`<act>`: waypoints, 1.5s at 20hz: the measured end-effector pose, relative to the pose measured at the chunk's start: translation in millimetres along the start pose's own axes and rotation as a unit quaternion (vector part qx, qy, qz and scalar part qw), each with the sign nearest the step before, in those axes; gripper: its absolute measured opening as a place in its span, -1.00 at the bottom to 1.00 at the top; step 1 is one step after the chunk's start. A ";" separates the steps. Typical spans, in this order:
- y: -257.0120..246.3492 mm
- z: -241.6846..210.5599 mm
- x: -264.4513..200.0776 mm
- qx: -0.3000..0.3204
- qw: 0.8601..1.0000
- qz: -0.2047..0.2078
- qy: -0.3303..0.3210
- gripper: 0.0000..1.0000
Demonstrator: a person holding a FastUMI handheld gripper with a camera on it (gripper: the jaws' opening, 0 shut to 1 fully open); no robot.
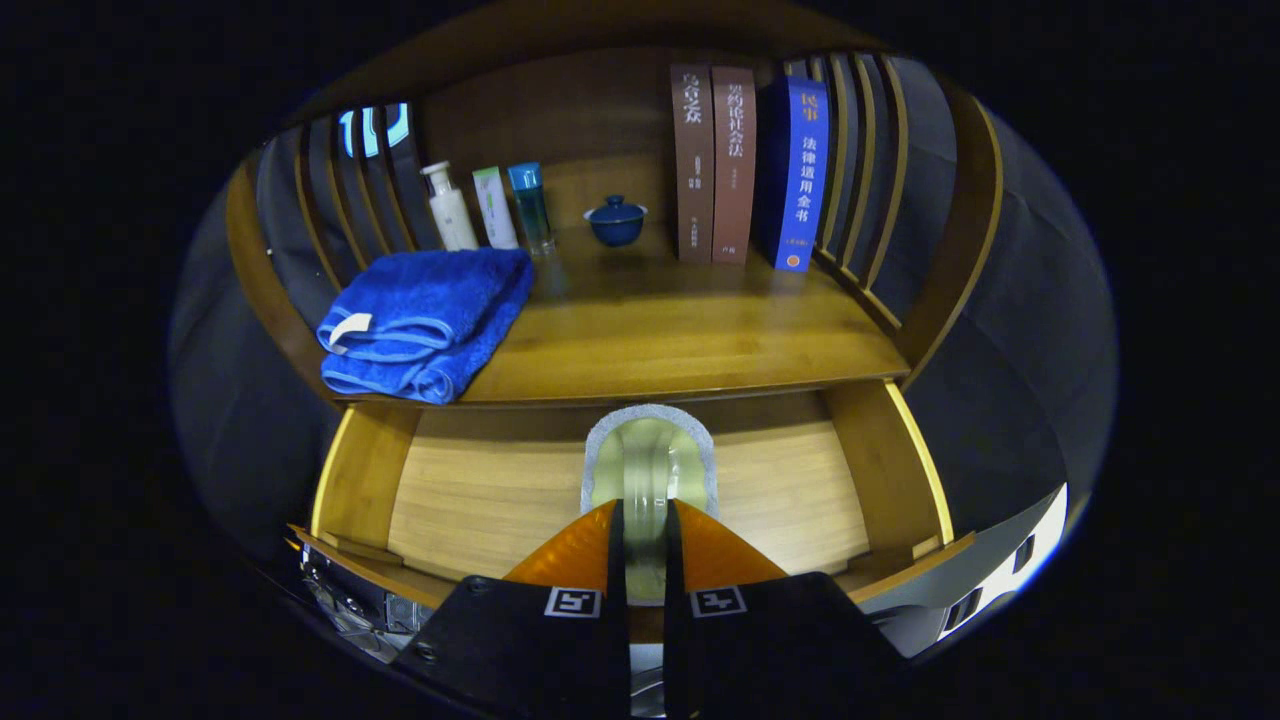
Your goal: Pull open the drawer, take out the items inside it, and place them on the countertop above the cabinet.
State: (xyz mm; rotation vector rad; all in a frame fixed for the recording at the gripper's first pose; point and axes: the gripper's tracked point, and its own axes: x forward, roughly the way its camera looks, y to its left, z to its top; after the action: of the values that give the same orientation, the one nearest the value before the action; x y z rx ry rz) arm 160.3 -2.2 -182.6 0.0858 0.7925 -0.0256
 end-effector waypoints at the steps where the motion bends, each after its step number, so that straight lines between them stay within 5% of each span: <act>1: 0.8 7.8 -6.3 -0.001 1.000 0.001 -0.007 -0.65; 9: 2.4 76.1 -17.5 -0.006 0.999 0.006 -0.051 -0.65; 18: 3.1 140.8 29.2 -0.010 0.995 0.002 -0.096 -0.65; 30: 11.3 149.7 97.4 -0.015 0.998 0.000 -0.054 -0.65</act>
State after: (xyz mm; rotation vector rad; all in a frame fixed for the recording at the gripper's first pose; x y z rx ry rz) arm 335.6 -3.0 -146.6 0.0551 0.6847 -0.0184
